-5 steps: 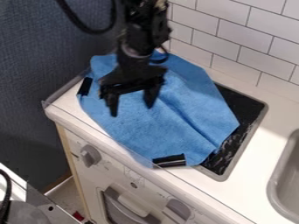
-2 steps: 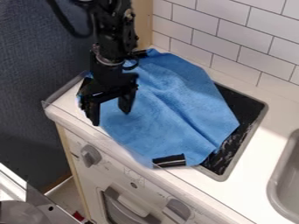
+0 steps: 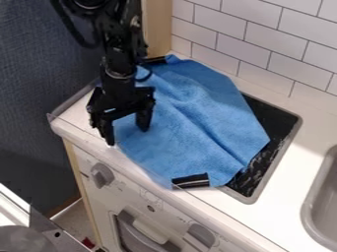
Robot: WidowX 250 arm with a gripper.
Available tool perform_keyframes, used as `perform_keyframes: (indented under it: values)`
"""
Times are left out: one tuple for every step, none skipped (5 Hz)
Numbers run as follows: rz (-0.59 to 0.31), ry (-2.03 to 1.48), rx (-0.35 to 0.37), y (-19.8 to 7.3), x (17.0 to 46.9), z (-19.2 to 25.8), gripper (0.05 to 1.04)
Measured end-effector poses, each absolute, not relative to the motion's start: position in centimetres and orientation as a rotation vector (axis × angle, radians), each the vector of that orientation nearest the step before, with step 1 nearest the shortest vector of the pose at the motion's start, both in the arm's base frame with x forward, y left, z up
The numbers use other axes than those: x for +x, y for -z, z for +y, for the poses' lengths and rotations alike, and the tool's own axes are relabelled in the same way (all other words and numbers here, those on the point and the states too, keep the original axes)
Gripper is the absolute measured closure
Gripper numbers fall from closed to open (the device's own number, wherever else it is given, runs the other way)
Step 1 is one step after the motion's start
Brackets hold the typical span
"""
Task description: Fold the cloth from bottom left to top left.
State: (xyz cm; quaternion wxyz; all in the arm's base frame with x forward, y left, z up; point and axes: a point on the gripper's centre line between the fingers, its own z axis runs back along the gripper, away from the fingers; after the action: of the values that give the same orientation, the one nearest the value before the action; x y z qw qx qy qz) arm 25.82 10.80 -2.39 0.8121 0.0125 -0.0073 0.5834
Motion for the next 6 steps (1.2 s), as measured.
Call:
perform_keyframes:
  values:
    - [-0.011,-1.248,-0.01,3.21,25.75,11.1,0.083]
    - [-0.031,-1.243,-0.071,3.61,25.51,11.23,0.104]
    - [-0.031,-1.229,-0.082,3.74,25.61,11.15,0.216]
    - [-0.027,-1.225,-0.086,3.84,25.68,11.15,0.48]
    - [-0.024,-1.224,-0.088,3.8,25.7,10.99,0.567]
    - [0.008,-1.116,-0.112,3.53,25.42,10.63,0.666]
